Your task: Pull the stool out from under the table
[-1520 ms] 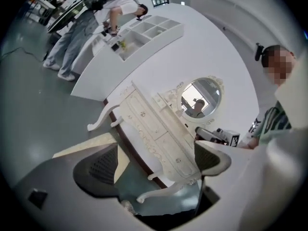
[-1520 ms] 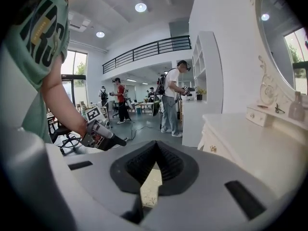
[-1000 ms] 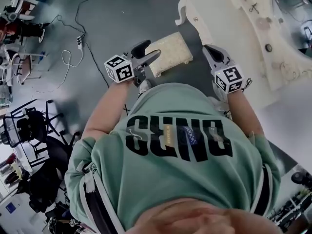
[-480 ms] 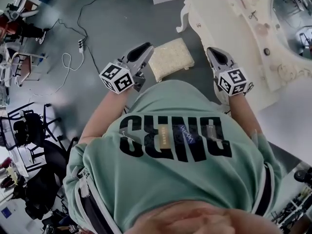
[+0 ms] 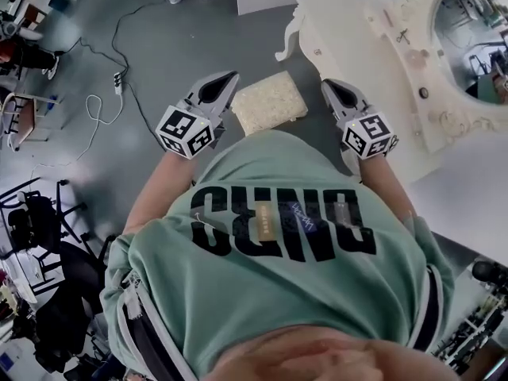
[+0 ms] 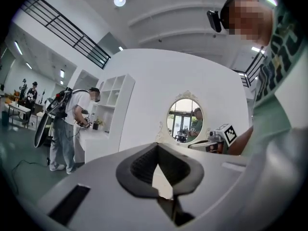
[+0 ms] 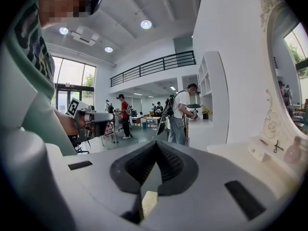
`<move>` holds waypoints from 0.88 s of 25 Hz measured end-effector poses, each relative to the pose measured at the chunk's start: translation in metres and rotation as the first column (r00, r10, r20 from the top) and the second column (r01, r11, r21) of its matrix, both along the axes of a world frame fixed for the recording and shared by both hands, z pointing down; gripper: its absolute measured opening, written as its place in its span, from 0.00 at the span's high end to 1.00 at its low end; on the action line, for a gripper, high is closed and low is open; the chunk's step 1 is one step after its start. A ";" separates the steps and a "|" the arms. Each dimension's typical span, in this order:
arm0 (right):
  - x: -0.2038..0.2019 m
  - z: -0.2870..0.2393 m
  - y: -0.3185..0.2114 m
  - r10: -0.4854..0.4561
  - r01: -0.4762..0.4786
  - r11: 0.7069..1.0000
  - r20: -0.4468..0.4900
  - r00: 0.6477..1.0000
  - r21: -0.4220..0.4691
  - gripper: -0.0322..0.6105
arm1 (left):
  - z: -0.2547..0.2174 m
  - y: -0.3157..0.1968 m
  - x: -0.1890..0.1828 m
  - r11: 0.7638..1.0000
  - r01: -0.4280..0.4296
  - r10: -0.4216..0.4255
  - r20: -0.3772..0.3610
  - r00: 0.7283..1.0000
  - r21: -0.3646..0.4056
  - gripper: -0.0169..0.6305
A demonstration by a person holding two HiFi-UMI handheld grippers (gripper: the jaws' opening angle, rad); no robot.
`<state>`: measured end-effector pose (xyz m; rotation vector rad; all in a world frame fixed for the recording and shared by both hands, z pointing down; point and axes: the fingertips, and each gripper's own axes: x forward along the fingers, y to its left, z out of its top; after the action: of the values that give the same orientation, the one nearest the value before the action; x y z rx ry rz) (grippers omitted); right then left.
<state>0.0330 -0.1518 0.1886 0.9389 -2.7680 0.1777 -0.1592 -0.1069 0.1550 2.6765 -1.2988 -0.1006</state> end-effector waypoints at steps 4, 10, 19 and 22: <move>0.004 0.002 -0.016 0.009 -0.009 1.000 0.002 1.000 -0.018 0.96 | 0.000 -0.007 0.010 1.000 0.014 -0.014 0.026 1.000 0.006 0.96; 0.000 -0.001 -0.025 -0.005 0.005 1.000 0.007 1.000 -0.011 0.96 | 0.006 -0.006 0.007 0.999 0.044 -0.044 0.001 0.999 -0.021 0.96; 0.001 0.000 -0.023 -0.011 0.011 1.000 0.007 1.000 -0.001 0.96 | 0.006 -0.009 0.005 0.999 0.046 -0.046 -0.011 0.999 -0.025 0.96; 0.000 -0.002 -0.021 -0.010 0.010 1.000 0.003 1.000 0.002 0.96 | 0.005 -0.007 0.004 0.999 0.044 -0.044 -0.010 0.999 -0.024 0.96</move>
<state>0.0325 -0.1726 0.1869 0.9252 -2.7758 0.1751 -0.1556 -0.1138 0.1603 2.6251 -1.3473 -0.1043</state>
